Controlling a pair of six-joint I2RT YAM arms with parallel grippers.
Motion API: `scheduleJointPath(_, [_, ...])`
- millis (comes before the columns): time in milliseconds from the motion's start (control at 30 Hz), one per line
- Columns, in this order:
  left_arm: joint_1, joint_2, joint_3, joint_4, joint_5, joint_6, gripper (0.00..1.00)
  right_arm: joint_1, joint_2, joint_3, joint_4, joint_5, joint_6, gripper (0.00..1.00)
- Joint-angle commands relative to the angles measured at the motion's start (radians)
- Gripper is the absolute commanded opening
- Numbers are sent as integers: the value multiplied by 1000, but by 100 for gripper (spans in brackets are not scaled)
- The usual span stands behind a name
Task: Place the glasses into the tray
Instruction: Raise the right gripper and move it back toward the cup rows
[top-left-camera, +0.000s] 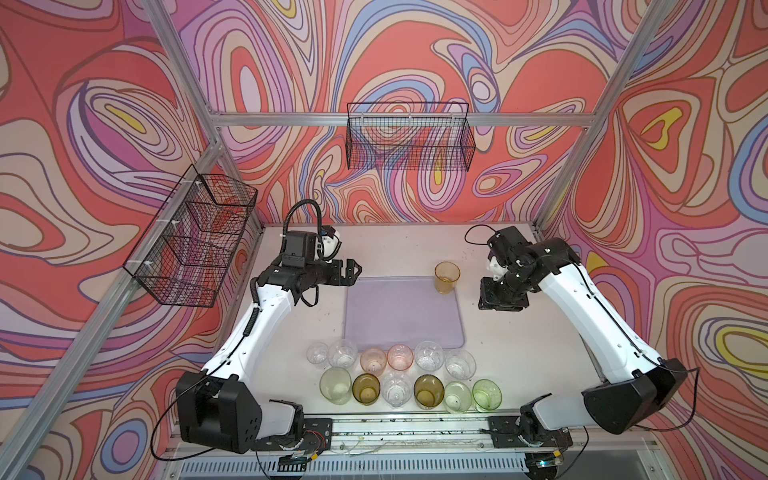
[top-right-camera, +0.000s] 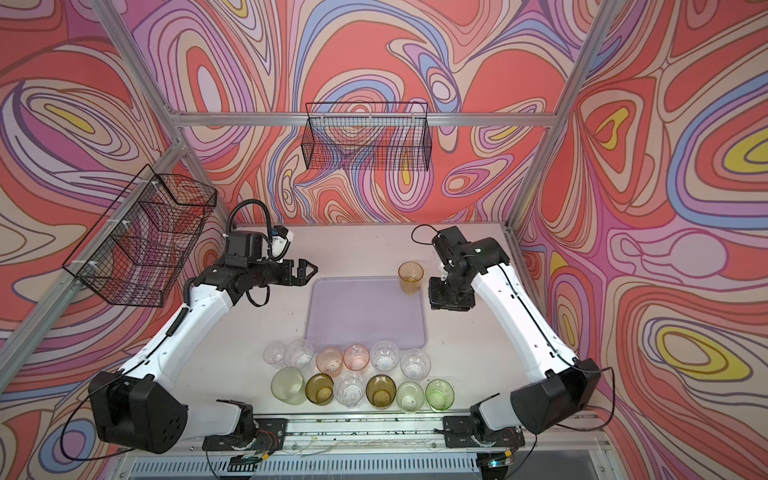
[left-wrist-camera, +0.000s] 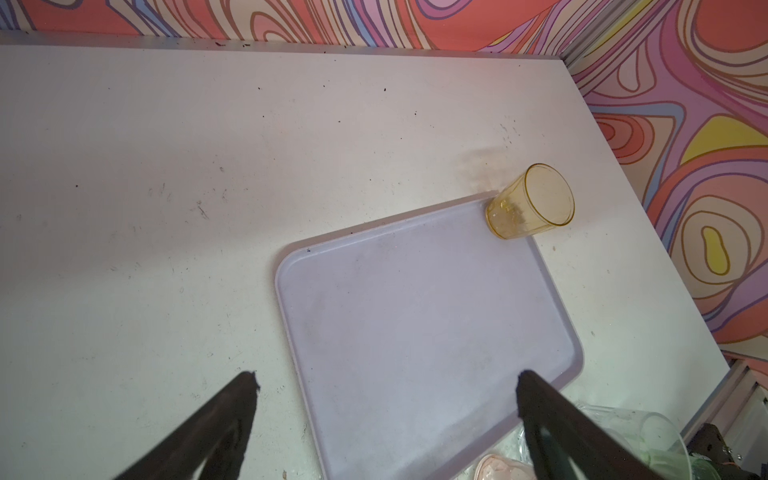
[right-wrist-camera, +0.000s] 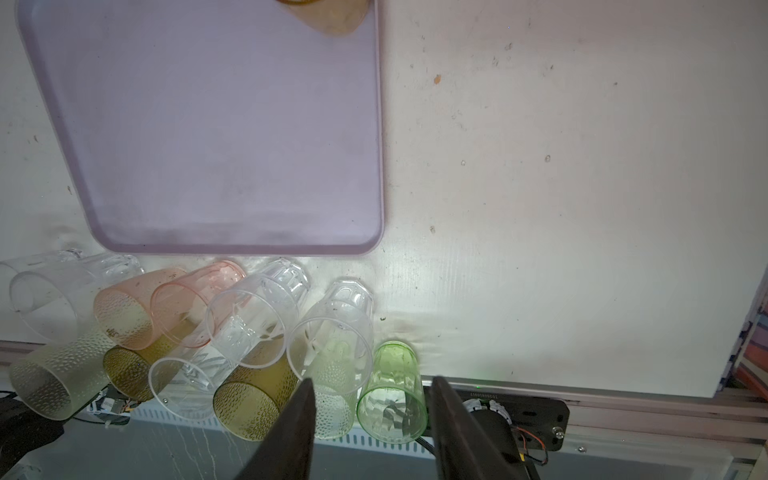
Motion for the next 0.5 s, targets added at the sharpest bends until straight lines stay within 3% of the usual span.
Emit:
scheduleJointPath(0, [-1, 10, 0, 13, 26, -8, 100, 7, -33, -50, 1, -21, 27, 48])
scheduleJointPath(467, [-1, 62, 30, -16, -2, -3, 100, 25, -116, -234, 46, -58, 16, 50])
